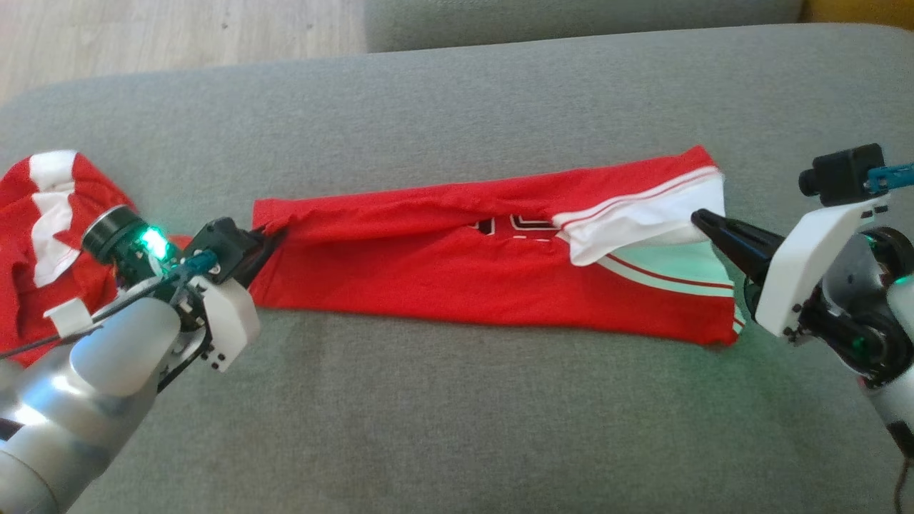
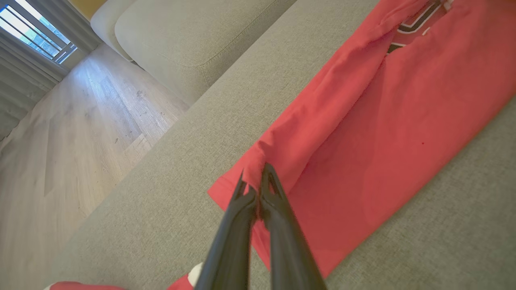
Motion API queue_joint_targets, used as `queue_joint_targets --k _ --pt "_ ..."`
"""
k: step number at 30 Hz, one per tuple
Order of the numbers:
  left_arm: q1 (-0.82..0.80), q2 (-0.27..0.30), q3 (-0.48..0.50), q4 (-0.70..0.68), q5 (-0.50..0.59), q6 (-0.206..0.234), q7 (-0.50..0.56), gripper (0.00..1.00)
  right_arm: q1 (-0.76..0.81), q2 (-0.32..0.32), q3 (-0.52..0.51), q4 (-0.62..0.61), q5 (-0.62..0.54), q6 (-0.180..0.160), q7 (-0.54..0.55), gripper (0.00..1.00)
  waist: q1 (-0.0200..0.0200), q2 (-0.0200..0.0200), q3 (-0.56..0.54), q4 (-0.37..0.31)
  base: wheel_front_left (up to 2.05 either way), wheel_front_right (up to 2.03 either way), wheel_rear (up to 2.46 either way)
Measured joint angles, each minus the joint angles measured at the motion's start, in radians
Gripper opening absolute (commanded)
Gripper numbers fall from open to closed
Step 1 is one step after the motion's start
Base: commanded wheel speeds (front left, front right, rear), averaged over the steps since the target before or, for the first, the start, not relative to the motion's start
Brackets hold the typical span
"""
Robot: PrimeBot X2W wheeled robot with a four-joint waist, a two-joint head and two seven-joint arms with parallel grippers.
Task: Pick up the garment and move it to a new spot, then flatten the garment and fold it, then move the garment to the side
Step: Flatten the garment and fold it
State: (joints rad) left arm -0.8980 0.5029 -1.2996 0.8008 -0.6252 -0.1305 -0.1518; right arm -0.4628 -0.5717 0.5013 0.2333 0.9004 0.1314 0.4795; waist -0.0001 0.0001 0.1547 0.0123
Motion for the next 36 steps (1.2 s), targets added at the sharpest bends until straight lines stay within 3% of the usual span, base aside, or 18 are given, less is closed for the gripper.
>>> queue_joint_targets --k 9,16,21,27,28,29,30,31,32,36 --pt "0.003 0.006 -0.001 0.031 0.02 0.008 -0.02 0.0 0.107 0.002 -0.138 -0.155 0.039 0.0 0.208 0.0 0.0001 0.0 -0.011 -0.029 0.0 0.0 0.0" --pt "0.003 0.004 -0.003 0.047 0.03 0.008 -0.035 0.0 0.201 0.049 -0.23 -0.215 0.042 0.0 0.343 0.0 0.0001 0.0 -0.008 -0.026 0.0 0.0 0.0" --pt "0.007 -0.001 -0.003 0.059 0.05 0.008 -0.044 0.0 0.243 0.089 -0.269 -0.249 0.004 0.0 0.399 0.0 0.0001 0.0 -0.005 -0.02 0.0 0.0 0.0" --pt "0.041 -0.013 -0.004 0.059 0.073 0.007 -0.041 0.0 0.27 0.093 -0.274 -0.259 -0.061 0.0 0.416 0.0 0.0001 0.0 0.002 -0.013 0.0 0.0 0.0" --pt "0.051 -0.015 -0.004 0.059 0.073 0.007 -0.038 0.16 0.274 0.094 -0.274 -0.259 -0.069 0.0 0.416 0.0 0.0001 0.0 0.004 -0.012 0.0 0.0 0.0" --pt "0.061 -0.017 -0.004 0.059 0.073 0.007 -0.033 0.48 0.275 0.095 -0.274 -0.258 -0.076 0.0 0.415 0.0 0.0001 0.0 0.006 -0.01 0.0 0.0 0.0" --pt "0.07 -0.02 -0.005 0.058 0.076 0.006 -0.029 1.0 0.275 0.097 -0.275 -0.258 -0.082 0.0 0.413 0.0 0.0002 0.0 0.007 -0.008 0.0 0.0 0.0" --pt "0.079 -0.021 -0.005 0.057 0.081 0.006 -0.026 1.0 0.274 0.1 -0.275 -0.257 -0.089 0.0 0.412 0.11 0.0001 0.0 0.008 -0.007 0.0 0.0 0.0" --pt "0.086 -0.022 -0.005 0.057 0.081 0.006 -0.025 1.0 0.274 0.102 -0.275 -0.257 -0.103 0.0 0.404 1.0 0.0001 0.0 0.009 -0.005 0.0 0.0 0.0" --pt "0.102 -0.026 0.003 0.058 0.06 0.007 -0.028 1.0 0.274 0.109 -0.28 -0.25 -0.122 0.0 0.387 1.0 0.0001 0.0 0.006 0.001 0.0 0.0 0.0"
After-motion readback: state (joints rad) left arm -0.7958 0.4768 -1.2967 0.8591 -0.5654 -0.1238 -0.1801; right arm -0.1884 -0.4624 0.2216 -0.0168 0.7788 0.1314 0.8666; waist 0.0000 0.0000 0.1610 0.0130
